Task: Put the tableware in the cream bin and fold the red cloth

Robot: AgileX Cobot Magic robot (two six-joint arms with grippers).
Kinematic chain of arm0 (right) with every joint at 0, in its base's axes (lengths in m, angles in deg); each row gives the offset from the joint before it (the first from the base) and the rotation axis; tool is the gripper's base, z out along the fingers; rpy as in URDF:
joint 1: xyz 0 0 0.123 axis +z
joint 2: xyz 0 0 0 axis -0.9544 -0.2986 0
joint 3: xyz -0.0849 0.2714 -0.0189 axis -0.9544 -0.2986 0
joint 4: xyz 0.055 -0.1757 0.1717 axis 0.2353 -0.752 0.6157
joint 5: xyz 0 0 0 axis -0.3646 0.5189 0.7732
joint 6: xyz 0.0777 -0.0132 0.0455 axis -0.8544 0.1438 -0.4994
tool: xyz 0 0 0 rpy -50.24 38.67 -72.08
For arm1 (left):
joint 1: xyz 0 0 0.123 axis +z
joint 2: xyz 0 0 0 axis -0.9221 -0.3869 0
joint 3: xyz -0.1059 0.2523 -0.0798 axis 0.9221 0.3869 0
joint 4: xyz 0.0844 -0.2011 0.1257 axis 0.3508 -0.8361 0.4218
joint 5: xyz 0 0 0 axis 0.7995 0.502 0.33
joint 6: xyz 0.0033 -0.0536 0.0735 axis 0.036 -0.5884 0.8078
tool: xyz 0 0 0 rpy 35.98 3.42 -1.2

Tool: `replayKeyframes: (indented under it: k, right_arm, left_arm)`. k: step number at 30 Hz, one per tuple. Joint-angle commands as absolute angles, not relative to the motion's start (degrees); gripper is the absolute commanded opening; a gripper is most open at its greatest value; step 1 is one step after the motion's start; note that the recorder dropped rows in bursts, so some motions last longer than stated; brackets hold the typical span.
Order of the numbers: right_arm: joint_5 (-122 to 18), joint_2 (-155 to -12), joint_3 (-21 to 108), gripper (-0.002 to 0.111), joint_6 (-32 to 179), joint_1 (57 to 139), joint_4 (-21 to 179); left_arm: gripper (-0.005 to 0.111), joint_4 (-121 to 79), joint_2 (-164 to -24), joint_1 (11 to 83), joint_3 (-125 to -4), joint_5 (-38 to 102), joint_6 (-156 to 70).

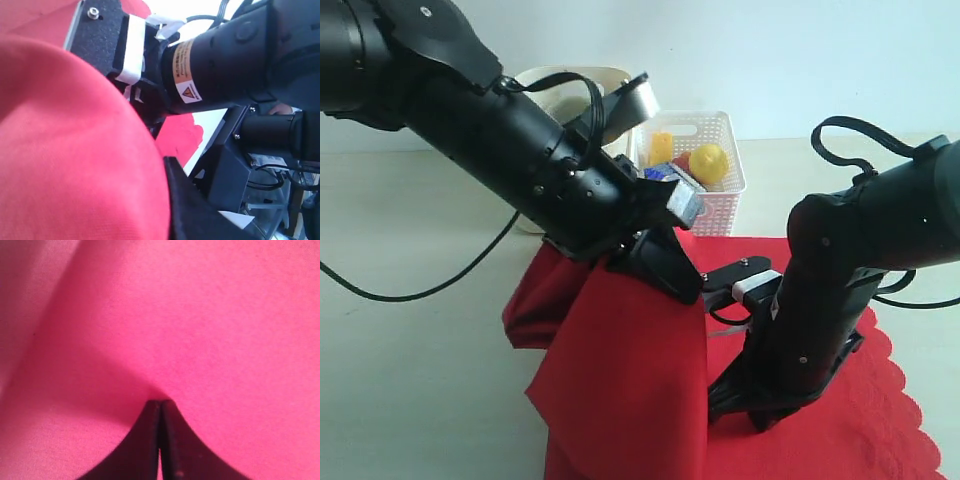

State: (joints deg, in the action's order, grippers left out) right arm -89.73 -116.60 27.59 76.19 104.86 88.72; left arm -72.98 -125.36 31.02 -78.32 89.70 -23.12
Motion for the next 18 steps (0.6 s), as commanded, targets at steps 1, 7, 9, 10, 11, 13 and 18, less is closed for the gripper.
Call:
replayKeyframes:
  k: [1,7,9,10,11,13,18]
  right_arm:
    - [-94.49,-117.02,28.93,0.0,74.52,104.79,81.3]
    - [-108.38,-111.15,34.61,0.0,60.24,104.79,61.39]
    - [-114.33,-108.52,36.2,0.0,57.66,104.79,54.57]
    - [-116.73,-107.32,37.0,0.0,56.94,104.59,50.98]
    - [-118.49,-106.11,37.74,0.0,56.65,103.96,48.32]
    - [-119.59,-104.26,39.17,0.0,56.65,102.02,46.51]
    - [-112.58,-102.37,40.74,0.0,58.1,93.48,54.81]
  left_arm:
    - [0.0,-74.67,-127.84,30.6,-79.95,89.34,-23.36]
    - [0.0,-74.82,-129.81,30.6,-81.36,90.08,-23.36]
    - [0.0,-75.03,-130.22,30.6,-81.51,90.49,-23.36]
    - [0.0,-75.39,-130.37,30.6,-81.51,90.49,-23.36]
    - [0.0,-76.15,-130.72,30.6,-81.51,90.49,-23.36]
    - [0.0,-77.12,-131.24,30.52,-81.51,90.14,-23.17]
    - [0.0,-79.13,-133.83,27.84,-81.75,86.84,-21.66]
